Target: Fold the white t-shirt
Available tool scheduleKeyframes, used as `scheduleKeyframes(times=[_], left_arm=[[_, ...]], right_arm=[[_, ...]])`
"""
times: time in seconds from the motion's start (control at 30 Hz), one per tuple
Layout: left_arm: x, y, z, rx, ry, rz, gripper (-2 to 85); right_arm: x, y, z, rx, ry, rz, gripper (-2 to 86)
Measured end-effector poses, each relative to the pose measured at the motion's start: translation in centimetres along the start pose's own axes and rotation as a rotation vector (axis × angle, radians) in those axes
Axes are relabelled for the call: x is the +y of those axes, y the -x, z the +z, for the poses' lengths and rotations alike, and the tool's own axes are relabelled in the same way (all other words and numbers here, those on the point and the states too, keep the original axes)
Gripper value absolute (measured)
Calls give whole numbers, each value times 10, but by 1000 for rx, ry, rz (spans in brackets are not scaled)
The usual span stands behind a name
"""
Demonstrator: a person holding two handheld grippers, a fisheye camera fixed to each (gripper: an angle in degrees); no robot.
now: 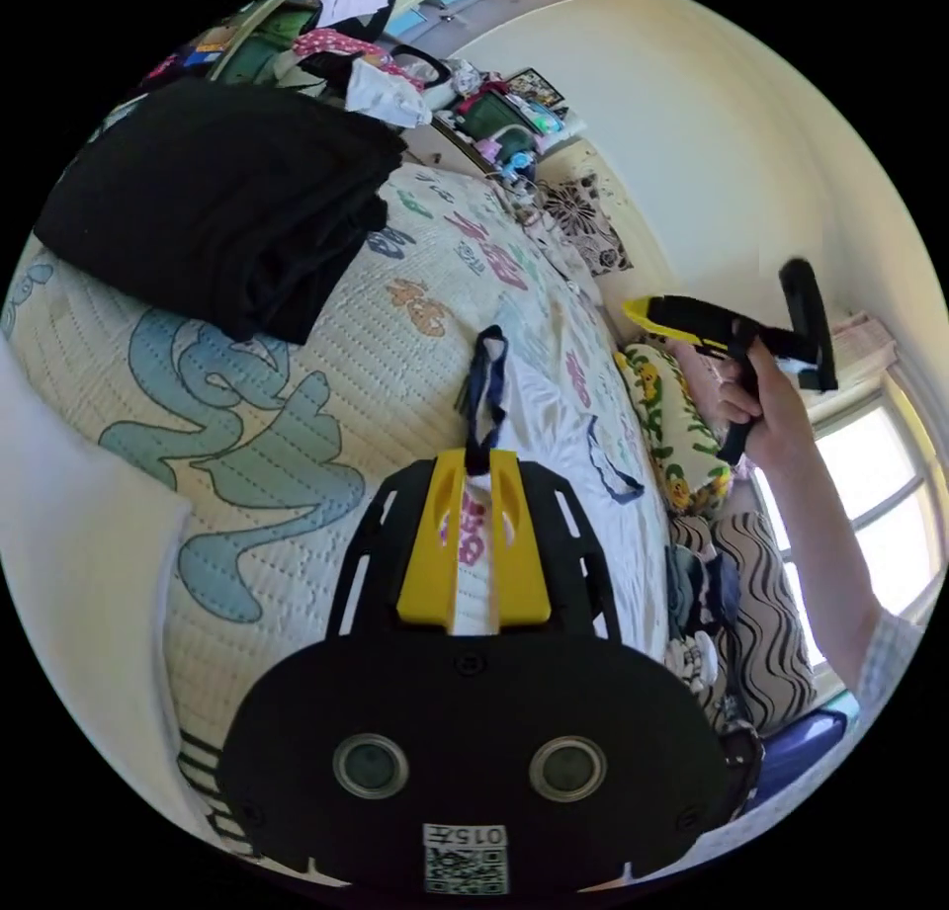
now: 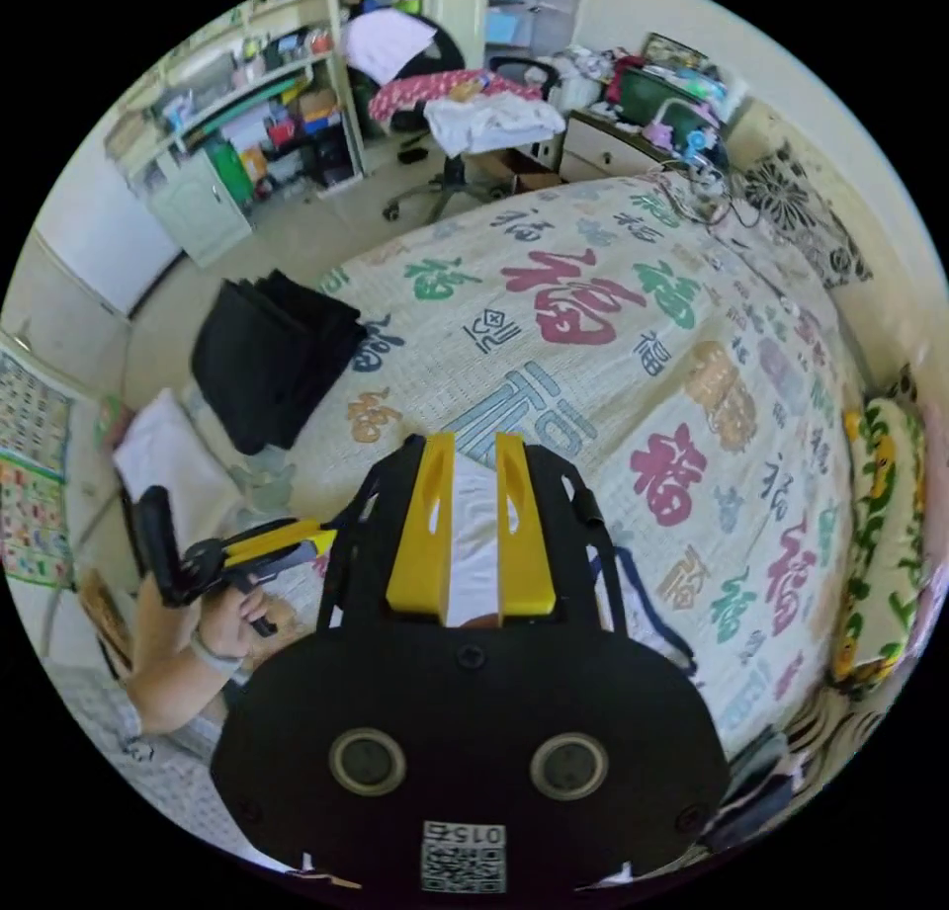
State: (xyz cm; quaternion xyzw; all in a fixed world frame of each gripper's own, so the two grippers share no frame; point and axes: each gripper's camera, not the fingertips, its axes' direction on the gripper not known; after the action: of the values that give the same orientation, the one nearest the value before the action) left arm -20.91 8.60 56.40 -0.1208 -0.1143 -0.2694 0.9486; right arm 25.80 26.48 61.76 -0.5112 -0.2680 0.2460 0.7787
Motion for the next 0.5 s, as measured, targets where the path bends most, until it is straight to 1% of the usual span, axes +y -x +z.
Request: scheduleKeyframes(times=[0.03, 0.1, 0.13, 0.17, 0.2, 0.23, 0.27, 0.3, 0.33, 0.37, 0.4, 0.47, 0.5], left_arm=[[4, -6, -16, 23, 34, 33, 57], [15, -18, -43, 27, 97, 92, 63], [24, -27, -59, 16, 167, 132, 67], [29, -31, -66, 4, 209, 152, 69], [40, -39, -78, -30, 300, 187, 75], [52, -45, -88, -77, 387, 209, 82], [58, -48, -93, -102, 428, 217, 85], [69, -52, -99, -147, 499, 230, 89], [80, -54, -103, -178, 552, 237, 92], [84, -55, -104, -184, 579, 234, 93], [91, -57, -104, -182, 628, 228, 94], [97, -62, -101, -199, 679, 228, 96], [99, -70, -97, -216, 726, 248, 97]], right_arm=[[13, -7, -9, -48, -25, 15, 64], [87, -27, -47, -214, -148, 16, 50], [108, -31, -54, -235, -170, 22, 47], [154, -38, -65, -255, -195, 47, 47], [202, -45, -71, -241, -189, 100, 48], [227, -47, -72, -225, -177, 138, 50], [279, -51, -71, -187, -138, 220, 57], [330, -53, -65, -149, -78, 311, 68], [356, -54, -61, -133, -40, 361, 72], [405, -53, -52, -111, 35, 459, 81], [450, -52, -41, -108, 105, 560, 92], [507, -48, -27, -148, 154, 682, 102], [535, -45, -18, -210, 146, 741, 105]])
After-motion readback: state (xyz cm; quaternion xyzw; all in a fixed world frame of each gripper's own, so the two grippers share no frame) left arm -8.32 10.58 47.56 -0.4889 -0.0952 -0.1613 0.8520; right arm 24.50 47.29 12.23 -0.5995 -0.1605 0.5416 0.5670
